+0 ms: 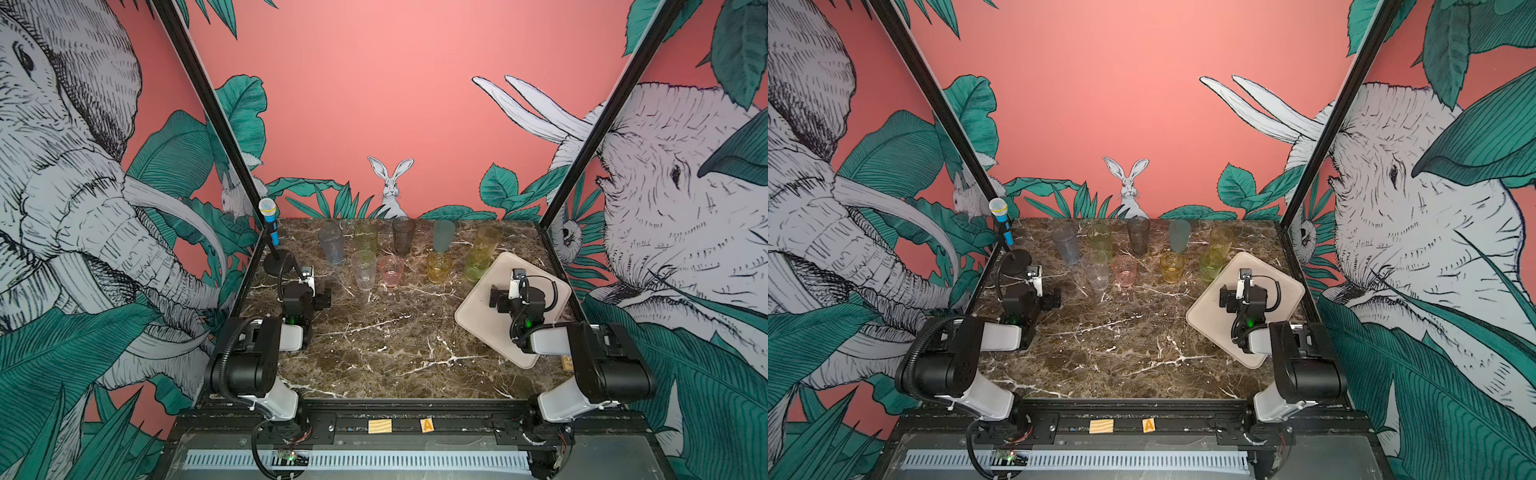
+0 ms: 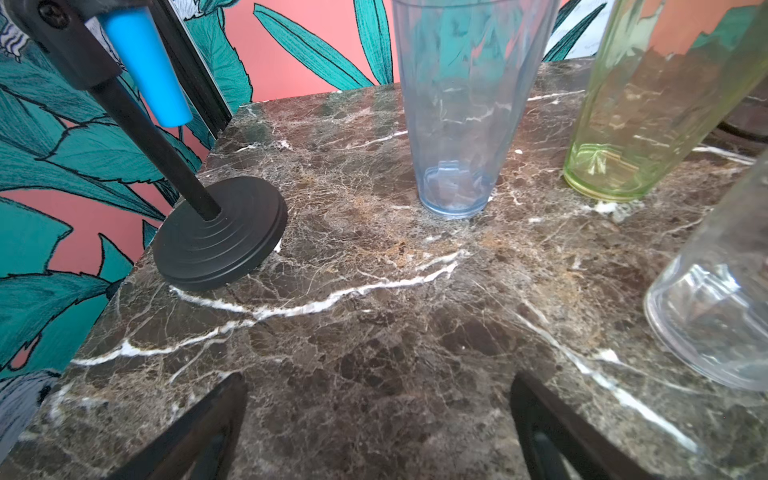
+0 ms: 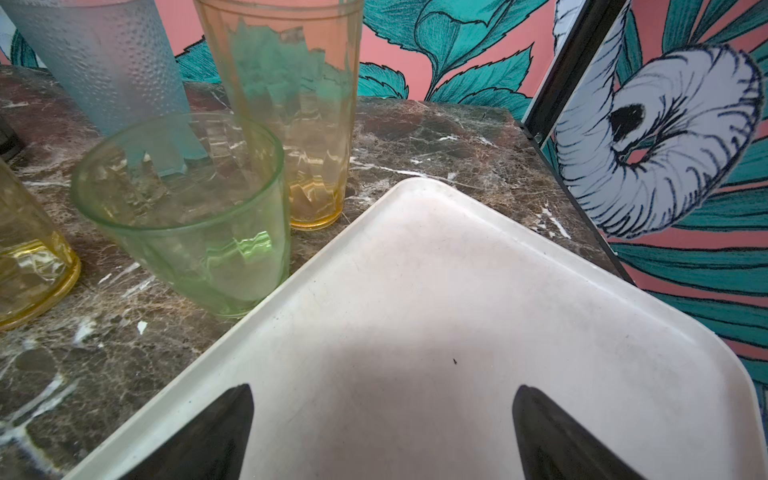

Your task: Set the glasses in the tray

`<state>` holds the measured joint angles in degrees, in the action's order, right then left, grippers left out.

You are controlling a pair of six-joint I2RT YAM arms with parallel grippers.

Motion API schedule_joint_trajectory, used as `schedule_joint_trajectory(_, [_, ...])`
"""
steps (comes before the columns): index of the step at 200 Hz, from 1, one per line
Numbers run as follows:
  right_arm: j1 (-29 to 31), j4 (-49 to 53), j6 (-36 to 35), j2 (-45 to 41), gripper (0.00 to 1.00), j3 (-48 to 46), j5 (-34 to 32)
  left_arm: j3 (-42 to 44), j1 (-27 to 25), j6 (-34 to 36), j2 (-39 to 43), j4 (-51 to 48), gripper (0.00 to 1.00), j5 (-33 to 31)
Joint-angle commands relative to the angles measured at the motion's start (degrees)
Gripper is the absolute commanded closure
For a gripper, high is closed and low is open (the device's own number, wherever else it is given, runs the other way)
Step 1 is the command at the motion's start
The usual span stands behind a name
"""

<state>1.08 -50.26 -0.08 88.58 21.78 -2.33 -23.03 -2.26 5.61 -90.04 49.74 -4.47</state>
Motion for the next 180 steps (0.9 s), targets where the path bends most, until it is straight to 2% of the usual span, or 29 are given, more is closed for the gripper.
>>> schedule_joint_trajectory(1, [0.0, -2.2, -0.5, 0.2, 0.01, 0.4, 0.5, -0.4, -0.3, 0.4, 1.1, 0.1, 0.00, 0.5])
schedule_joint_trajectory(180, [-0.1, -1.4, -0.5, 0.2, 0.01, 0.8, 1.1, -0.4, -0.3, 0.4, 1.1, 0.1, 0.00, 0.5])
